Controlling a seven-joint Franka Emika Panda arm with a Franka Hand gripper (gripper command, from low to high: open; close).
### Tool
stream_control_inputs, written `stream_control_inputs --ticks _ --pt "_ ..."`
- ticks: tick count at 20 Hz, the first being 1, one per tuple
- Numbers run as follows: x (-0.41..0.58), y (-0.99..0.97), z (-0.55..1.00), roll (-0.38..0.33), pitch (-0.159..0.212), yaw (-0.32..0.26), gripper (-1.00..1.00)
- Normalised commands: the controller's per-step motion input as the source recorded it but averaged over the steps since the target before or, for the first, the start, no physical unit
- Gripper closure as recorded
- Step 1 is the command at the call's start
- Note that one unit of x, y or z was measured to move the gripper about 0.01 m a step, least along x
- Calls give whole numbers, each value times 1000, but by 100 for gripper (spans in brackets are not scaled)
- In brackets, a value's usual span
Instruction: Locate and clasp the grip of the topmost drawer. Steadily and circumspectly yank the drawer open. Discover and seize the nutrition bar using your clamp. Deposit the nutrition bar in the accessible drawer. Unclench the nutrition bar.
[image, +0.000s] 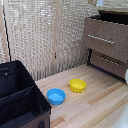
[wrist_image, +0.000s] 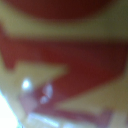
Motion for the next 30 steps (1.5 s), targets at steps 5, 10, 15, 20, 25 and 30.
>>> stream_control_inputs --ticks 5,10,15,20,25,30 --pt "158 -919 536 73 6 29 100" --pt "70 -903 365 35 26 68 100" --pt "5 -653 65 0 121 164 100" --pt "57 -266 0 0 117 203 -100" --pt "99 -111 15 0 76 47 -100" --pt "129 -6 172 3 105 0 -100"
